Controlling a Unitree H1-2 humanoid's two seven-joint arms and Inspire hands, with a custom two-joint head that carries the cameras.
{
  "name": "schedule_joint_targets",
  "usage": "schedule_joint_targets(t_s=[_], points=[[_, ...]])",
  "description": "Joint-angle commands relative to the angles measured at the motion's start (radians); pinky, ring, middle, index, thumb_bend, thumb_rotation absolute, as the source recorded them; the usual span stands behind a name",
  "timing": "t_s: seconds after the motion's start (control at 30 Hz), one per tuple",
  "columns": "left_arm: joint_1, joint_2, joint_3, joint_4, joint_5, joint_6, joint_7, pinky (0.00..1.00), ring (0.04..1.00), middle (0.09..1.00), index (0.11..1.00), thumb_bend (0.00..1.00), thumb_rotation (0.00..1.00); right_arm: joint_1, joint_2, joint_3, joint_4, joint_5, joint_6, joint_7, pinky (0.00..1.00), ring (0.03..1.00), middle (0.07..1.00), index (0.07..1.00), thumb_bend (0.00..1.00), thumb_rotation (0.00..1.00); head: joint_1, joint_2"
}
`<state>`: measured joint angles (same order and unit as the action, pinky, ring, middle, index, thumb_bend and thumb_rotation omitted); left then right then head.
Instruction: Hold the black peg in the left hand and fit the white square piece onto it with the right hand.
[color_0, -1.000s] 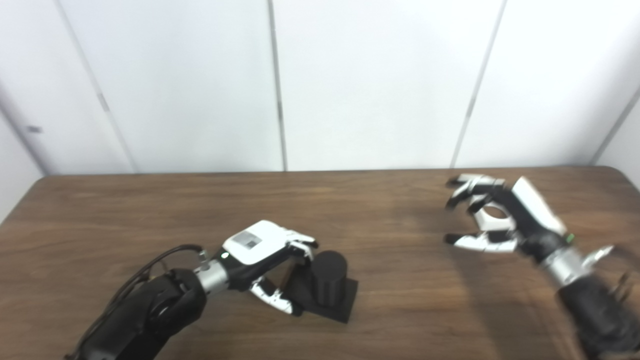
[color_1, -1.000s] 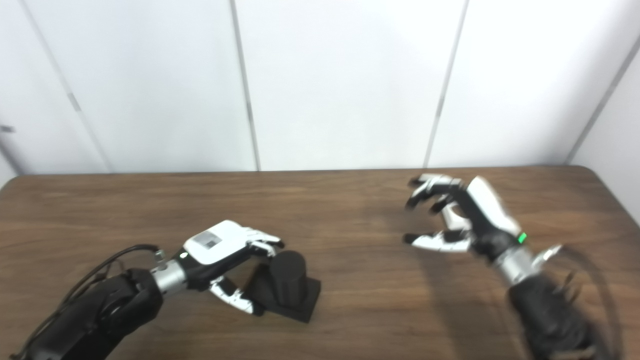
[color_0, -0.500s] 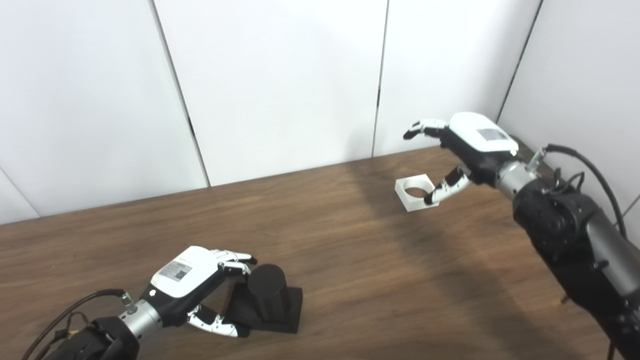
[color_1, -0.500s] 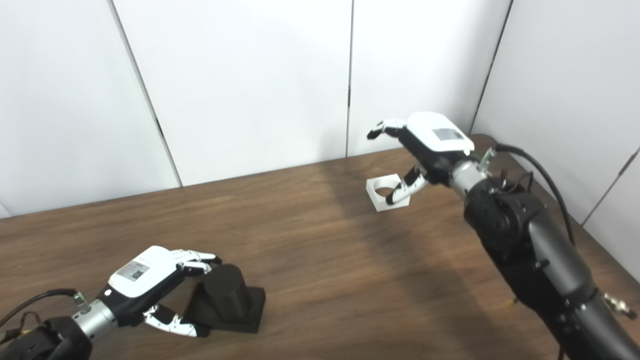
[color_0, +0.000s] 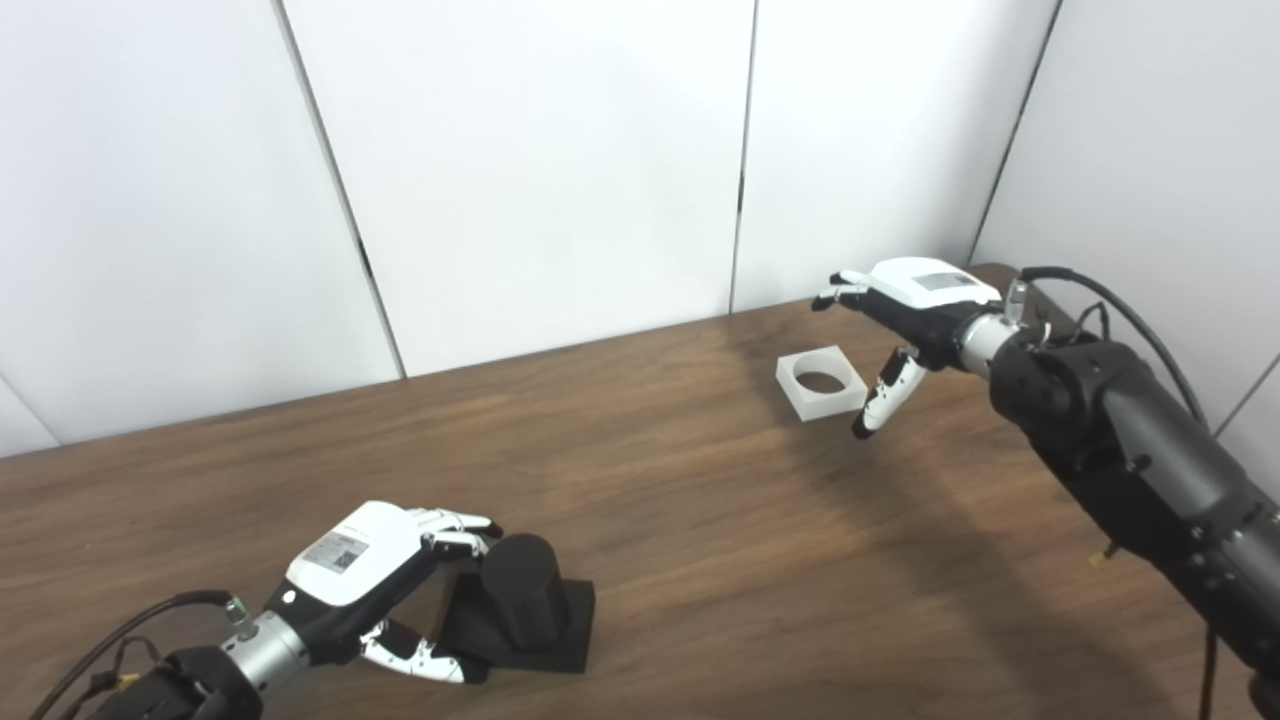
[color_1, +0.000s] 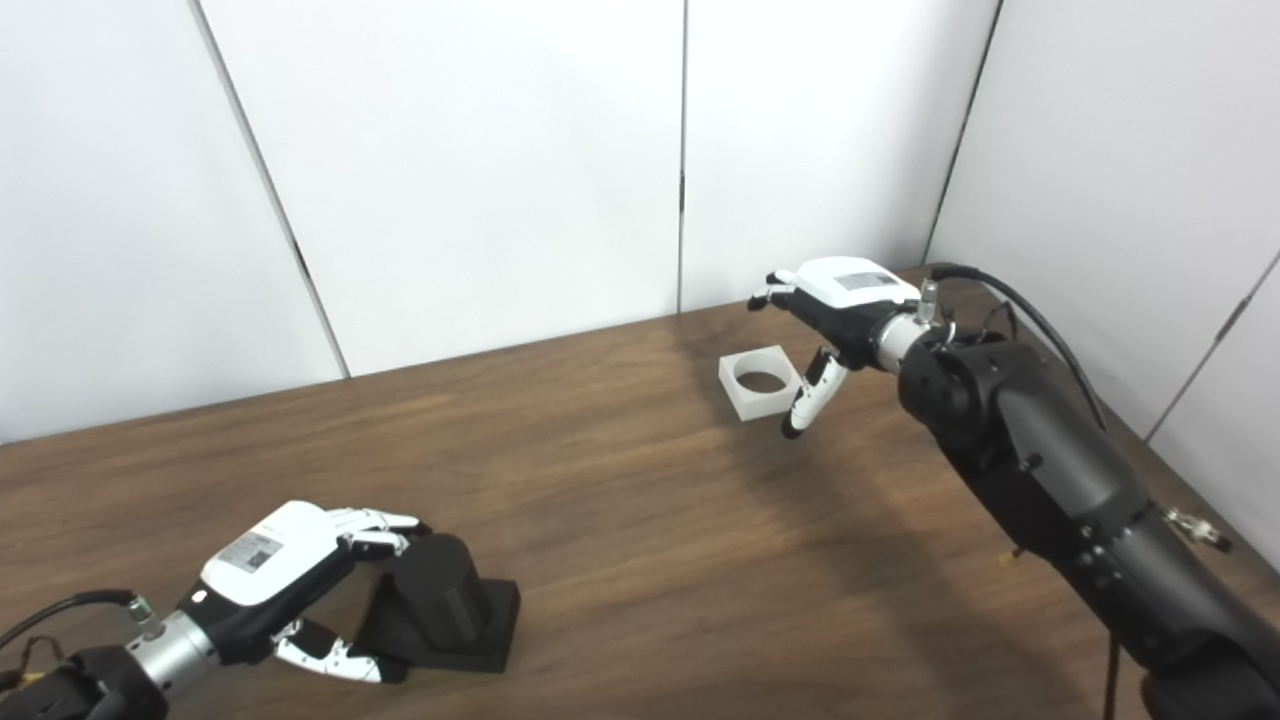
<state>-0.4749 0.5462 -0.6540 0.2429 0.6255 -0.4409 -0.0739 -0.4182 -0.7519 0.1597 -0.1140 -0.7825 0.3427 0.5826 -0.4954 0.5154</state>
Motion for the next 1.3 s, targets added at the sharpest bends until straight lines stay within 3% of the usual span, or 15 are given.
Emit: schedule_joint_targets(t_s=[0.0,0.17,0.4,0.7,0.97,1.27], points=[[0.029,0.039,-0.064,0.051,0.045,-0.029,-0.031,0.76,0.814,0.837,0.491,0.52,0.06,-0.067,-0.031,0.005,0.017,-0.035,-0.021,-0.023,0.83,0.96,0.974,0.881,0.97,0.23,-0.001,-0.002],[0.016,0.043,-0.104,0.082,0.033,-0.029,0.009,0.77,0.816,0.84,0.491,0.52,0.06,-0.105,-0.004,0.04,0.1,-0.058,-0.005,-0.028,0.81,0.952,0.975,0.886,0.97,0.23,0.009,-0.01],[0.011,0.046,-0.12,0.087,0.034,-0.029,0.013,0.78,0.832,0.854,0.492,0.52,0.06,-0.134,0.046,0.068,0.196,-0.071,0.003,-0.069,0.8,0.941,0.961,0.883,0.93,0.17,0.013,-0.01],[0.025,0.042,-0.091,0.052,0.052,-0.028,-0.026,0.79,0.83,0.849,0.492,0.52,0.06,-0.14,0.097,0.077,0.285,-0.056,-0.012,-0.144,0.75,0.928,0.944,0.865,0.89,0.13,0.031,0.002],[0.034,0.047,-0.088,0.035,0.065,-0.028,0.003,0.76,0.809,0.839,0.491,0.52,0.06,-0.15,0.113,0.087,0.337,-0.038,-0.019,-0.164,0.75,0.916,0.935,0.856,0.86,0.1,0.033,0.006],[0.043,0.052,-0.079,0.028,0.036,-0.029,-0.018,0.77,0.825,0.846,0.491,0.52,0.06,-0.165,0.125,0.091,0.387,-0.004,0.005,-0.17,0.76,0.893,0.924,0.855,0.8,0.09,0.036,0.015]])
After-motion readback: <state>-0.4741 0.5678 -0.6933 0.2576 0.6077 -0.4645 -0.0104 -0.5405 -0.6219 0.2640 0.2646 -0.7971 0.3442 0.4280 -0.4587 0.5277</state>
